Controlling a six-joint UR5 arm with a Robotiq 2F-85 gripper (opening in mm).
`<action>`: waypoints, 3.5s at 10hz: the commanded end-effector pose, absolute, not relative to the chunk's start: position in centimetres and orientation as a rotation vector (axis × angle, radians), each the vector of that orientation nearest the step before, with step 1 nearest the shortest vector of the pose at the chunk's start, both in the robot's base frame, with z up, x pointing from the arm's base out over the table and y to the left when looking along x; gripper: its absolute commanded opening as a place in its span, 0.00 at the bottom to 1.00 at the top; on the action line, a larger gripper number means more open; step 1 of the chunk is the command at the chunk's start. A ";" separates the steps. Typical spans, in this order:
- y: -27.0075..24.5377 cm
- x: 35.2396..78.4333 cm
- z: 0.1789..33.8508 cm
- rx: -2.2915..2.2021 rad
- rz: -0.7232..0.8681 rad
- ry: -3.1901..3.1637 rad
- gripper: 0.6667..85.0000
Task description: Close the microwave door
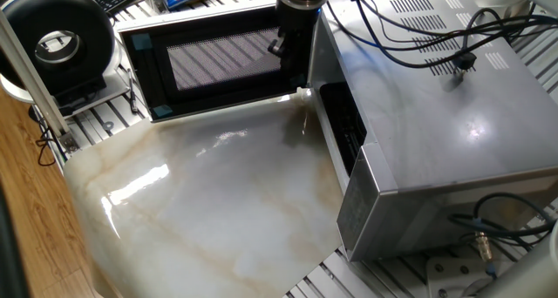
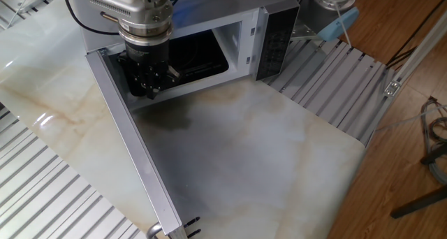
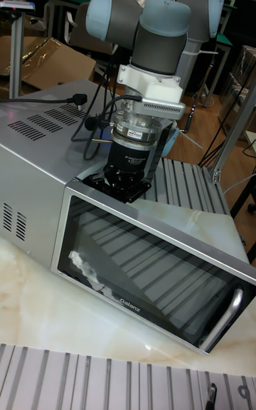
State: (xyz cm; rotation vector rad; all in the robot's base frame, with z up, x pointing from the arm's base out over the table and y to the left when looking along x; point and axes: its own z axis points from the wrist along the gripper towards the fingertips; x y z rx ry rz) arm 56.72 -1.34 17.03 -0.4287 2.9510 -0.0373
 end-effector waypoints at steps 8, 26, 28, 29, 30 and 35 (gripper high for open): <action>-1.4 57.0 17.2 -0.441 -0.045 2.944 0.00; -0.5 56.7 17.4 -0.379 0.013 2.963 0.00; -0.5 56.7 17.4 -0.384 0.010 2.964 0.00; -0.6 56.7 17.4 -0.384 0.008 2.964 0.00; -0.6 56.7 17.3 -0.384 0.008 2.964 0.00; -0.5 56.7 17.3 -0.383 0.015 2.962 0.00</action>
